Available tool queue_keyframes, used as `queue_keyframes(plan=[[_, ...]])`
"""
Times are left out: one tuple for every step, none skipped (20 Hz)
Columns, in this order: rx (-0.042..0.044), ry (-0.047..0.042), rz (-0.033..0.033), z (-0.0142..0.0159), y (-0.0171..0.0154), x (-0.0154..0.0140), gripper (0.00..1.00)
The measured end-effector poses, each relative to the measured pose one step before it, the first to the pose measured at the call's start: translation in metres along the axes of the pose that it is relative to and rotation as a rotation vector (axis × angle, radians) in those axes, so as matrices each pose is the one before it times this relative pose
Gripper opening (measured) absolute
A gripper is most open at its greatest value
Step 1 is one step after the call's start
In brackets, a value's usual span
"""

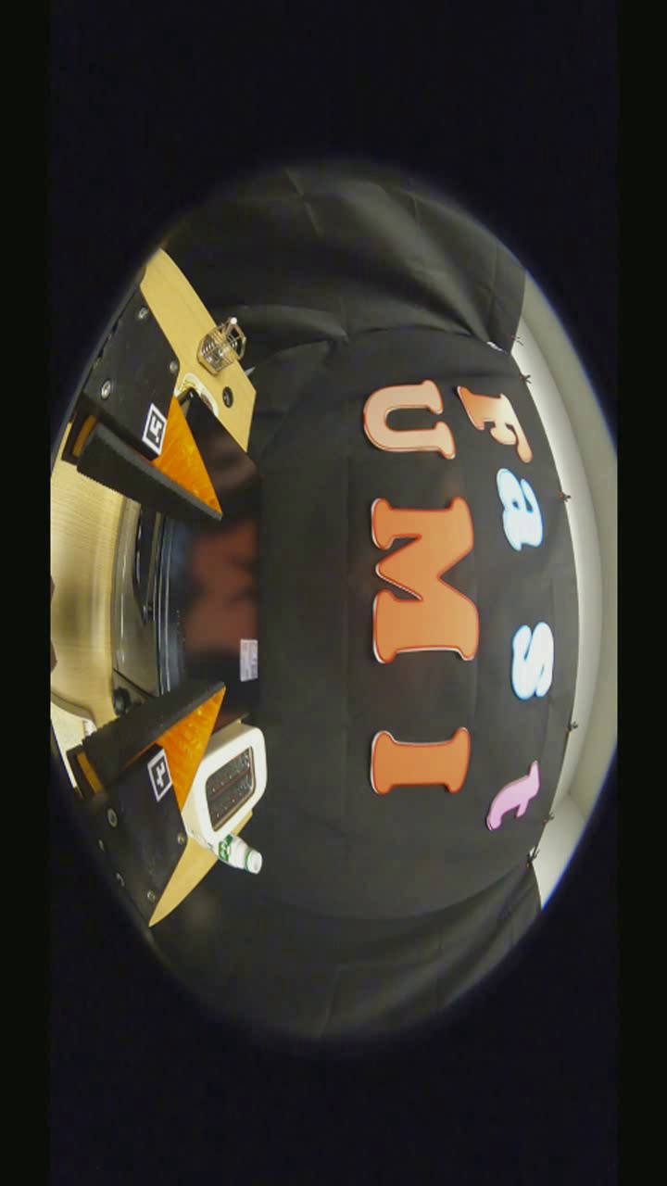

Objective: Open the toaster oven, put the food inside, and close the toaster oven door.

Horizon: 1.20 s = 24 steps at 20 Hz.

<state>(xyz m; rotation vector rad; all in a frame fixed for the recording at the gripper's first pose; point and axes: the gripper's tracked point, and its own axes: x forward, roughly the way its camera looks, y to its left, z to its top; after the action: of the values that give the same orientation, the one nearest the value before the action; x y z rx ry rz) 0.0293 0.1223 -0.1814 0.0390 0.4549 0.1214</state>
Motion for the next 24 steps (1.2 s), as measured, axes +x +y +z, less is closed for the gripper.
queue_keyframes(plan=[[-0.00617, 0.02672, 0.00979, -0.00926, 0.00685, 0.00628, 0.99], [-0.00419, 0.02474, 0.00875, -0.00980, 0.00653, 0.00568, 0.99], [-0.00314, 0.02249, 0.00552, -0.00905, 0.00496, 0.00368, 0.99], [-0.00347, 0.01801, 0.00282, -0.00736, 0.00435, 0.00557, 0.99], [-0.00368, 0.00759, 0.00258, -0.00306, 0.00392, 0.00462, 0.99], [-0.00588, 0.00154, 0.00143, -0.00343, 0.00431, 0.00434, 0.99], [-0.00800, 0.00112, -0.00010, -0.00264, 0.00219, 0.00374, 0.99], [-0.00653, 0.00585, -0.00380, -0.00614, 0.00124, 0.00205, 0.99], [-0.01359, -0.01421, 0.00628, -0.00226, 0.00306, -0.00316, 0.99], [-0.00559, -0.02490, 0.00201, 0.00505, 0.00070, -0.00082, 0.99], [0.00025, -0.00028, 0.00448, -0.00254, 0.00174, 0.00074, 0.99], [0.00848, -0.02282, -0.00252, 0.00088, -0.00036, 0.00138, 0.99], [0.01551, -0.00426, -0.00836, -0.00419, -0.00009, 0.00037, 0.97], [0.00761, -0.02387, -0.00912, 0.00165, 0.00101, -0.00320, 0.96], [0.00994, -0.00786, -0.00460, -0.00234, 0.00224, -0.00457, 0.93], [0.03053, -0.02024, 0.00093, -0.00192, 0.00317, -0.00596, 0.89], [-0.00758, -0.02344, 0.00312, -0.00160, 0.00247, -0.00350, 0.84], [-0.01616, -0.00227, 0.01162, -0.00497, 0.00119, -0.00797, 0.81], [0.00255, -0.00628, 0.00893, 0.00000, 0.00134, -0.00627, 0.79], [-0.00043, 0.02174, 0.01807, -0.00746, 0.00278, -0.00412, 0.78], [0.00343, 0.01705, 0.02103, -0.00501, 0.00339, -0.00729, 0.78], [0.01588, 0.04038, 0.03674, -0.01184, 0.00681, -0.01005, 0.77], [0.01899, 0.02519, 0.03098, -0.01031, 0.00647, -0.00455, 0.78], [0.04049, 0.05899, 0.01999, -0.01675, 0.00235, -0.00630, 0.77]])
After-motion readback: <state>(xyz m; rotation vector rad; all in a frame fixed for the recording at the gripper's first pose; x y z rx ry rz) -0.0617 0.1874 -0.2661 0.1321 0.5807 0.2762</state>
